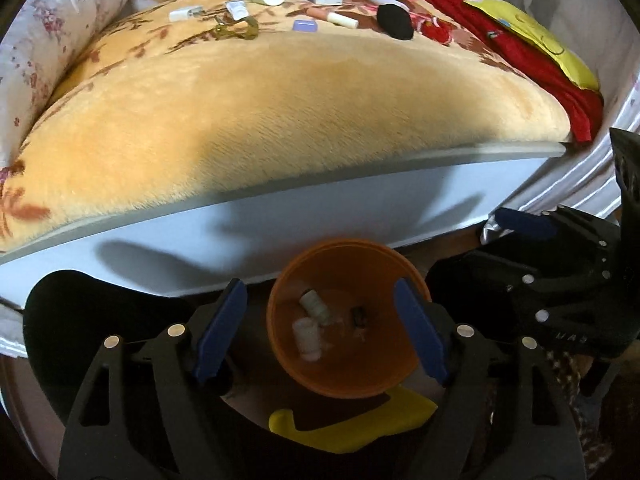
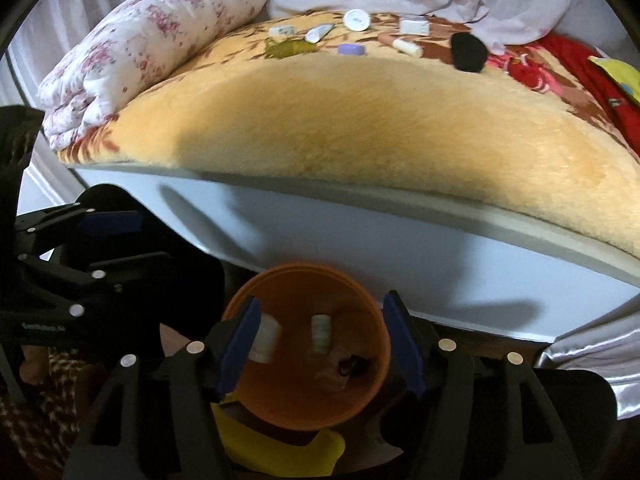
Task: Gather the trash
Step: 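Carry the jar and dropper bottle to the orange bin and release both, then grasp the yellow plastic hair clip with the left tool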
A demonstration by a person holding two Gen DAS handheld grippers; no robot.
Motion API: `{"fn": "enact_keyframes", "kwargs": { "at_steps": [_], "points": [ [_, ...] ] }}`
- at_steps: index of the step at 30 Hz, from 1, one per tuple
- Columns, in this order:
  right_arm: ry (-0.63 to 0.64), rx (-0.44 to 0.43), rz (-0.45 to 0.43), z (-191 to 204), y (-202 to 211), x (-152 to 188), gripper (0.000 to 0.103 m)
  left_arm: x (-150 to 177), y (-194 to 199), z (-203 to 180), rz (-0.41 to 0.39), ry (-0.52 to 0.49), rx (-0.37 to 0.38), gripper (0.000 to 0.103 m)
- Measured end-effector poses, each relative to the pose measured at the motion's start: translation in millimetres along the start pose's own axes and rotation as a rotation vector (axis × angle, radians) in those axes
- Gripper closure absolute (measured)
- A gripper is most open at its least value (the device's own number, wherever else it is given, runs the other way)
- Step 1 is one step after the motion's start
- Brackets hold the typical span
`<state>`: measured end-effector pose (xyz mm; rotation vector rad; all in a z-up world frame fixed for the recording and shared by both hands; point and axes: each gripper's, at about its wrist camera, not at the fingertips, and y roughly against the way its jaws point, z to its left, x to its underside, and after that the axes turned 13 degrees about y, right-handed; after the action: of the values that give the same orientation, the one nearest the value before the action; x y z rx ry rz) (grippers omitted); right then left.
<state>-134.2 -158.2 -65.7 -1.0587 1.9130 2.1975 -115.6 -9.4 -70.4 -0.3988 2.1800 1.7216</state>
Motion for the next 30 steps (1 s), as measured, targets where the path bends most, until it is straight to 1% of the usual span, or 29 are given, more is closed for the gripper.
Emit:
{"fn": "enact_keyframes", "kwargs": {
  "at_steps": [4,7,9,12,15,18,20,22,24,25,30],
  "points": [
    [-0.022,0.009,-0.036,-9.3,7.3,-5.2,0.036,-6.0,3.8,3.8,-0.014,0.008,-0.001,0.028],
    [-0.024,0.031,-0.072,-15.3,13.3,-12.8,0.036,-17.8,9.6,4.0,-0.055,0.013,0.002,0.028],
    [-0.025,0.057,-0.103,-19.7,17.8,-21.0,0.036,-31.7,16.8,5.4,-0.096,0.027,0.010,0.028],
    [-0.028,0.078,-0.150,-27.1,25.2,-34.7,0.035,-60.5,28.3,12.8,-0.177,0.065,0.018,0.028],
    [-0.027,0.093,-0.193,-34.0,30.0,-47.6,0.033,-93.4,31.6,15.5,-0.252,0.090,0.008,0.028],
    [-0.019,0.109,-0.213,-39.3,30.0,-58.1,0.033,-126.6,22.9,15.3,-0.307,0.101,-0.031,0.028],
    [-0.021,0.115,-0.223,-41.2,29.5,-61.5,0.033,-149.1,10.1,14.1,-0.312,0.110,-0.057,0.028],
    [-0.028,0.106,-0.229,-45.0,27.4,-63.8,0.033,-168.9,-5.0,12.5,-0.296,0.113,-0.065,0.028],
    [-0.033,0.101,-0.226,-48.3,24.2,-63.6,0.033,-188.9,-21.9,11.1,-0.278,0.123,-0.088,0.028],
    [-0.036,0.100,-0.221,-50.5,21.8,-63.3,0.033,-194.1,-26.8,11.1,-0.272,0.123,-0.091,0.028],
    [-0.058,0.102,-0.208,-61.8,14.0,-63.1,0.033,-226.9,-59.4,11.6,-0.256,0.140,-0.155,0.028]
  ]
}}
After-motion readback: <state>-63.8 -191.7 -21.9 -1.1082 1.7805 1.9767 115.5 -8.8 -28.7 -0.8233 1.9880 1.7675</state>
